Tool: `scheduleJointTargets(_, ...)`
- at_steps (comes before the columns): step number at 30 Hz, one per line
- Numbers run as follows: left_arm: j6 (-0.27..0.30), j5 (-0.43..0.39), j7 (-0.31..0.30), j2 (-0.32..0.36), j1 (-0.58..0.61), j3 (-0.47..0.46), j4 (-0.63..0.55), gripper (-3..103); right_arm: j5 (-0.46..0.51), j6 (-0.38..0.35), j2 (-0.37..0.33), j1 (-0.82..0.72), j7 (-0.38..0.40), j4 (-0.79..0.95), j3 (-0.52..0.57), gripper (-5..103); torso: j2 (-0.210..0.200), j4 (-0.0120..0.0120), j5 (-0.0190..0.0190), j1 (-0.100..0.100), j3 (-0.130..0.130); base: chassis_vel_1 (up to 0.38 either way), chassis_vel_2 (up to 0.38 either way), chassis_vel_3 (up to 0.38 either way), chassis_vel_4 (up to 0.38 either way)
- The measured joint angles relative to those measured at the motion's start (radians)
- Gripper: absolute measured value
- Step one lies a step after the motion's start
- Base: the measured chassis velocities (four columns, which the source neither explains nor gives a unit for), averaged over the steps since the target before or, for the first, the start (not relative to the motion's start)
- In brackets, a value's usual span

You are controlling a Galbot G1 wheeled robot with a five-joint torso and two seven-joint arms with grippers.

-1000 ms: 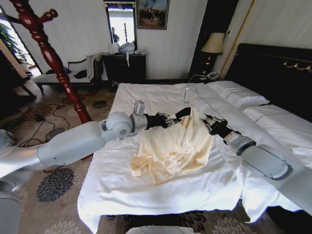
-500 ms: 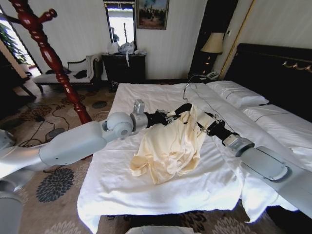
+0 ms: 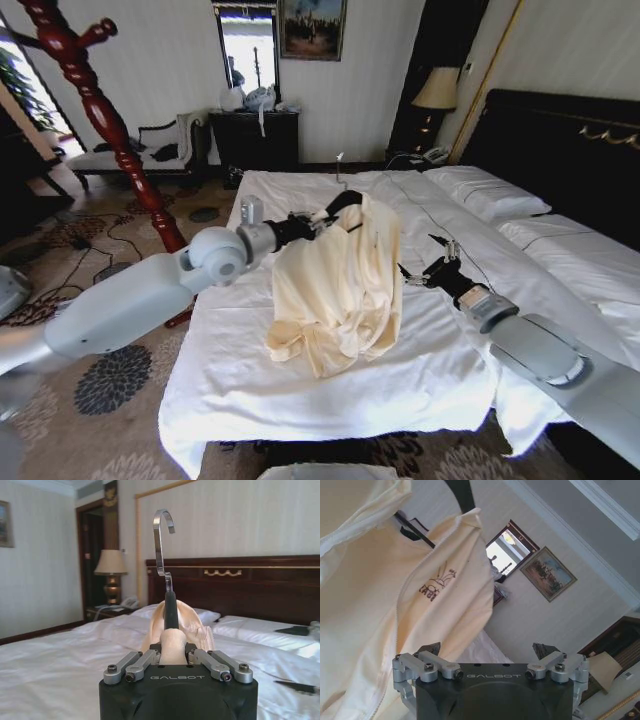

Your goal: Pick up the clothes from the bed and hang them on the clothes hanger.

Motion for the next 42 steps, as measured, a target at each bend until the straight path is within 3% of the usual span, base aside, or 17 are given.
scheduleJointTargets(4, -0.003, -0.006, -0.034, 0.059, 0.099, -0.099, -0.031, 18, 0.026, 0.055, 0.051, -0.006, -0.002, -0.006, 0.001, 100, 0.0, -0.0003, -0.0001, 0.0, 0.0, 0.0, 0.0, 0.0, 0.0)
scheduleJointTargets(8, -0.002, -0.006, -0.05, 0.181, 0.276, -0.316, -0.074, 18, 0.039, 0.113, 0.137, -0.026, -0.015, -0.018, -0.007, 100, 0.0, 0.0002, -0.0002, 0.0, 0.0, 0.0, 0.0, 0.0, 0.0)
scheduleJointTargets(12, -0.003, -0.01, -0.053, 0.244, 0.332, -0.401, -0.071, 18, 0.035, 0.135, 0.218, -0.048, -0.023, -0.025, -0.003, 100, 0.0, 0.001, 0.0, 0.0, 0.0, 0.0, 0.0, 0.0, 0.0)
scheduleJointTargets(13, -0.003, -0.01, -0.053, 0.244, 0.332, -0.401, -0.071, 18, 0.035, 0.135, 0.218, -0.048, -0.023, -0.025, -0.003, 100, 0.0, 0.001, 0.0, 0.0, 0.0, 0.0, 0.0, 0.0, 0.0)
scheduleJointTargets(16, -0.02, -0.023, -0.063, 0.27, 0.331, -0.447, -0.04, 18, 0.041, 0.161, 0.344, -0.085, -0.03, -0.034, 0.018, 100, 0.0, -0.0006, 0.0001, 0.0, 0.0, 0.0, 0.0, 0.0, 0.0)
scheduleJointTargets(19, -0.027, -0.024, -0.069, 0.275, 0.323, -0.454, -0.029, 18, 0.067, 0.164, 0.394, -0.099, -0.031, -0.032, 0.024, 100, 0.0, -0.0007, 0.0003, 0.0, 0.0, 0.0, 0.0, 0.0, 0.0)
scheduleJointTargets(22, -0.042, -0.029, -0.062, 0.303, 0.33, -0.482, -0.01, 18, 0.118, 0.168, 0.503, -0.167, -0.038, -0.012, 0.043, 100, 0.0, 0.0003, -0.0002, 0.0, 0.0, 0.0, 0.0, 0.0, 0.0)
scheduleJointTargets(26, -0.063, -0.045, -0.05, 0.325, 0.328, -0.501, 0.017, 18, 0.042, 0.198, 0.575, -0.25, -0.07, -0.012, 0.064, 100, 0.0, -0.0002, -0.0002, 0.0, 0.0, 0.0, 0.0, 0.0, 0.0)
scheduleJointTargets(34, -0.073, -0.082, -0.032, 0.362, 0.275, -0.515, 0.087, 18, -0.019, 0.227, 0.6, -0.278, -0.095, -0.019, 0.072, 100, 0.0, 0.0003, 0.0001, 0.0, 0.0, 0.0, 0.0, 0.0, 0.0)
scheduleJointTargets(42, -0.067, -0.192, -0.022, 0.417, 0.226, -0.514, 0.209, 18, -0.02, 0.227, 0.595, -0.276, -0.095, -0.019, 0.072, 100, 0.0, 0.0003, -0.0001, 0.0, 0.0, 0.0, 0.0, 0.0, 0.0)
